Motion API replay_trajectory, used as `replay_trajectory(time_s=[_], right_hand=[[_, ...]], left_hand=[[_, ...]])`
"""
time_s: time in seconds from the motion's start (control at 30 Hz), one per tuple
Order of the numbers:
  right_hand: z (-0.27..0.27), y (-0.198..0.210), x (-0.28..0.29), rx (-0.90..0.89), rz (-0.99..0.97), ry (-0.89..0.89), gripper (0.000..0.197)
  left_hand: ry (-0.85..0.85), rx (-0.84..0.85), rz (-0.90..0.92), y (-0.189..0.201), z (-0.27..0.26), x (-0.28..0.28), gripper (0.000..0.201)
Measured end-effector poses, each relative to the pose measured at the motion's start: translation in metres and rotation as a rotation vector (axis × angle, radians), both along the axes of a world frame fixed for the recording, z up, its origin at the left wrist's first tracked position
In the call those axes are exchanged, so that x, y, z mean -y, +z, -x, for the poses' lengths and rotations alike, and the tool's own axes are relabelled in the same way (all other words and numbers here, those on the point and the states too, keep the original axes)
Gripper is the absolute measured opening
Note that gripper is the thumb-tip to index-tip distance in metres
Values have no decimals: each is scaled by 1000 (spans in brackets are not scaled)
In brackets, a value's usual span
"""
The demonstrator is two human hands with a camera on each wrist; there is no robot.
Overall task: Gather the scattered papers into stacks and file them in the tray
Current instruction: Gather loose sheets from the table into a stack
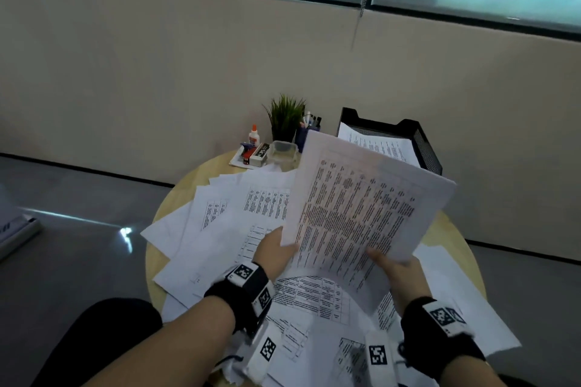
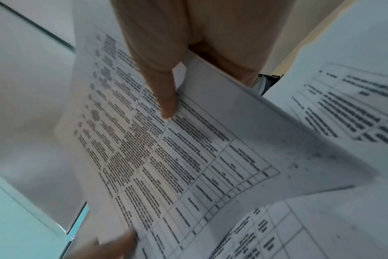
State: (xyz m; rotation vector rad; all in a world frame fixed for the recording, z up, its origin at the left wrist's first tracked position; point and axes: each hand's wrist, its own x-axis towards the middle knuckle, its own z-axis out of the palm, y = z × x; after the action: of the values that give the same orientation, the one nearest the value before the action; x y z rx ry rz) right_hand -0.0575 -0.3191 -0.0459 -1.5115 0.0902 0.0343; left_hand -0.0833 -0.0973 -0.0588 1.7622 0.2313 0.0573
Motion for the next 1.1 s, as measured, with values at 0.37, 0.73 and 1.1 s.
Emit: replay_trajectory(time_s=[0.37,0.73,1.1], right_hand=[[15,-22,32,-152,97,-144,18],[51,-41,34,-245,214,-186,18],[45,-37,62,-162,184,-335,18]], left_hand=[[239,-193,-489,-35,34,-95,24],[34,-533,-760,-40,49,-102,118],[167,-280,-539,-42,51,-73,17]])
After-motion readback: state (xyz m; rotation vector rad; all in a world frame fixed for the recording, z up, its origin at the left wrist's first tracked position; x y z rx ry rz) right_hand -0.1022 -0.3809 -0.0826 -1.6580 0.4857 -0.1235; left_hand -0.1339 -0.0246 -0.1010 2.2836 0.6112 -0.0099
